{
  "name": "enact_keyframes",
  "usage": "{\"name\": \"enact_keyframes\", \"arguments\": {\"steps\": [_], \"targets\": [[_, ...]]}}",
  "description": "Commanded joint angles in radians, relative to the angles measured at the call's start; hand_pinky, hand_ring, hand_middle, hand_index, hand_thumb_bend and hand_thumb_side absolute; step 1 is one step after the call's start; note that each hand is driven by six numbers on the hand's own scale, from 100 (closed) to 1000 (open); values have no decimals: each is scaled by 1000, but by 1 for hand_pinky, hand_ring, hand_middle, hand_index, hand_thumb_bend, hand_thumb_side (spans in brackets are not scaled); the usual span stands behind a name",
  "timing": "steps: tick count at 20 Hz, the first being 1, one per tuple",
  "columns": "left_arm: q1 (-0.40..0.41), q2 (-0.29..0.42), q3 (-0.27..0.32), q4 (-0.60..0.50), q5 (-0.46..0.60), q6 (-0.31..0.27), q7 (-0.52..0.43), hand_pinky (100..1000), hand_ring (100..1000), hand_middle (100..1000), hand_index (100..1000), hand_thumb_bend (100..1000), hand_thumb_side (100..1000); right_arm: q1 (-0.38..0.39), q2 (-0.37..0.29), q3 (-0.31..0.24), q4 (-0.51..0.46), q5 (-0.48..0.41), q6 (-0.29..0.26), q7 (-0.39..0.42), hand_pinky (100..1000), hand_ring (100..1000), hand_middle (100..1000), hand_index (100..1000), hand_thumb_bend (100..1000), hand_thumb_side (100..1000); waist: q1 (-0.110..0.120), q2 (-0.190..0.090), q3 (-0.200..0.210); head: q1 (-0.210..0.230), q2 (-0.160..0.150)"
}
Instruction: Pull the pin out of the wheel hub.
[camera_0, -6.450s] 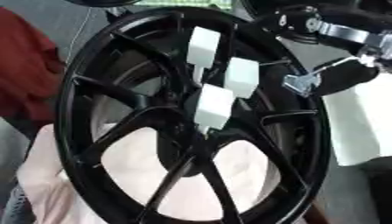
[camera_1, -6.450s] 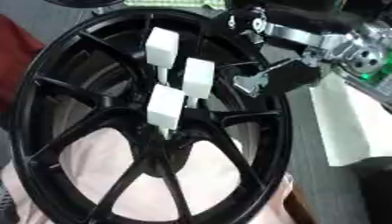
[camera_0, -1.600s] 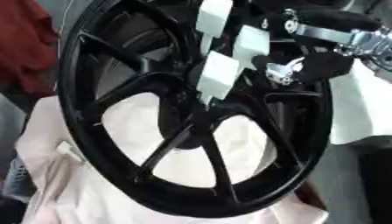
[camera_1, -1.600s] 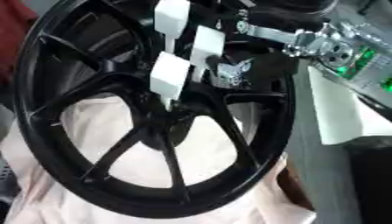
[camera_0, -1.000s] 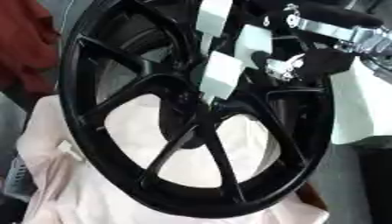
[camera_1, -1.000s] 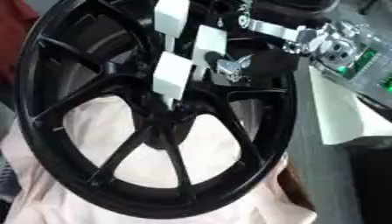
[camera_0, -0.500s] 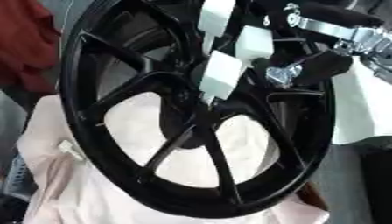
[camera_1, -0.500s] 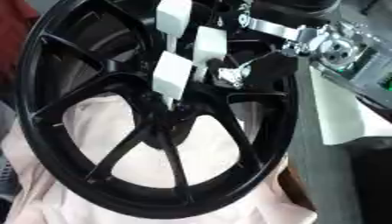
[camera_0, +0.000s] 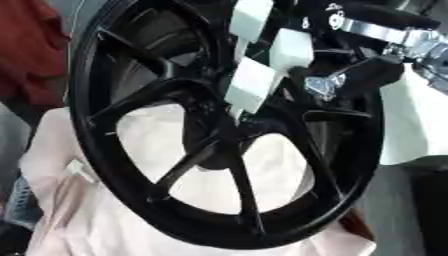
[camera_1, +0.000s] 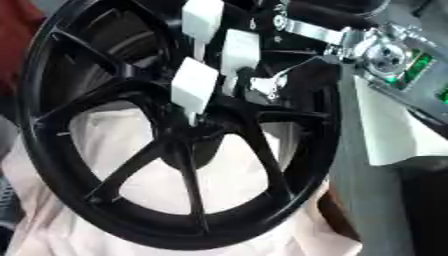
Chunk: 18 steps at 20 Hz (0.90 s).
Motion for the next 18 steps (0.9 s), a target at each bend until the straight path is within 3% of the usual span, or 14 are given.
{"name": "enact_keyframes", "arguments": {"steps": [1, 10, 18], "targets": [[-6, 6, 8, -20, -2, 2, -3, 656, 608, 551, 808, 117, 784, -11, -33, -37, -7, -56, 9, -21, 755, 745, 430, 636, 100, 369, 7, -20, -4, 2, -4], [-4, 10, 11, -20, -11, 5, -7, 657, 606, 550, 806, 113, 782, -23, -65, -130, -7, -208, 39, -32, 731, 710, 394, 601, 100, 341, 8, -22, -11, 4, -19], [5, 18, 20, -20, -18, 7, 1, 658, 605, 550, 806, 110, 780, 23, -135, -273, -7, -333, 24, -78, 729, 708, 394, 600, 100, 322, 15, -29, -39, 22, -24]]}}
